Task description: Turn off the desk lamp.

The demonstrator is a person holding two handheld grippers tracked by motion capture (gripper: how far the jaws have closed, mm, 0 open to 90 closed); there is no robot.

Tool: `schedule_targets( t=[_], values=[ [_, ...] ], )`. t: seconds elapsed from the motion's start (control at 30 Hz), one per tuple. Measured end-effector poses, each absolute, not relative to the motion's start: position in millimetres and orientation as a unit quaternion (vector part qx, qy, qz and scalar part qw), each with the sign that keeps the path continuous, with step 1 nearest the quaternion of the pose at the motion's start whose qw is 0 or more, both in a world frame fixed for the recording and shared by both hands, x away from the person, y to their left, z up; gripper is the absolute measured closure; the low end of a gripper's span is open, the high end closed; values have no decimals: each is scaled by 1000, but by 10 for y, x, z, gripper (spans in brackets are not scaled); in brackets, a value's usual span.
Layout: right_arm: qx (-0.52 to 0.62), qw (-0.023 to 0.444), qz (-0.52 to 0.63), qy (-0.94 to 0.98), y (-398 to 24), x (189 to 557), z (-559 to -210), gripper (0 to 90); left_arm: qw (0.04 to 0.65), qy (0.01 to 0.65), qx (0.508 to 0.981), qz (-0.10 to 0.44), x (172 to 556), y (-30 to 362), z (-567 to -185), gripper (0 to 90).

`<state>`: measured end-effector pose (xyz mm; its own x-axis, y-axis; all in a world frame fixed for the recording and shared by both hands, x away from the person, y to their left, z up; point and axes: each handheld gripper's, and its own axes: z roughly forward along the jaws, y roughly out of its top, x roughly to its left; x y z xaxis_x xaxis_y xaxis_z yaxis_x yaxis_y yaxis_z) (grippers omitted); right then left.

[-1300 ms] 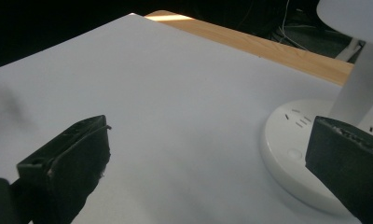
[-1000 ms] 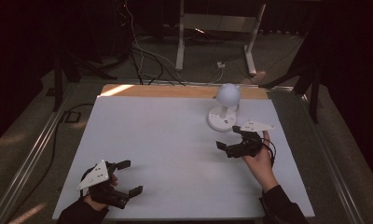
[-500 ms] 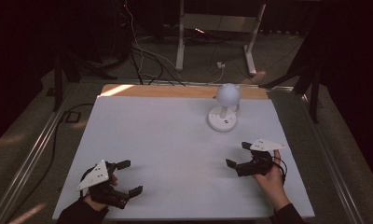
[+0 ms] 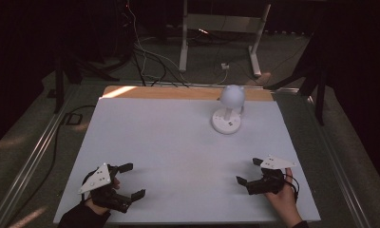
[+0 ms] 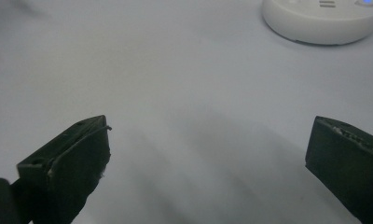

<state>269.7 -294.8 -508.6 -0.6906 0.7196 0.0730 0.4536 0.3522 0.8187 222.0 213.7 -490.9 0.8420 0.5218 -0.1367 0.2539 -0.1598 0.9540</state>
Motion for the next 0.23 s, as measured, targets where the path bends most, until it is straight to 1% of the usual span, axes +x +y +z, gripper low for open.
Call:
schedule_targets(
  t=[0.07, 0.23],
  values=[
    [360, 160, 434, 811, -2949, 2685, -5096, 0, 596, 258, 753, 111, 2219, 2136, -4909, 5],
    [365, 158, 436, 808, -2959, 2699, -5105, 0, 596, 257, 752, 112, 2220, 2137, -4908, 5]
  ],
)
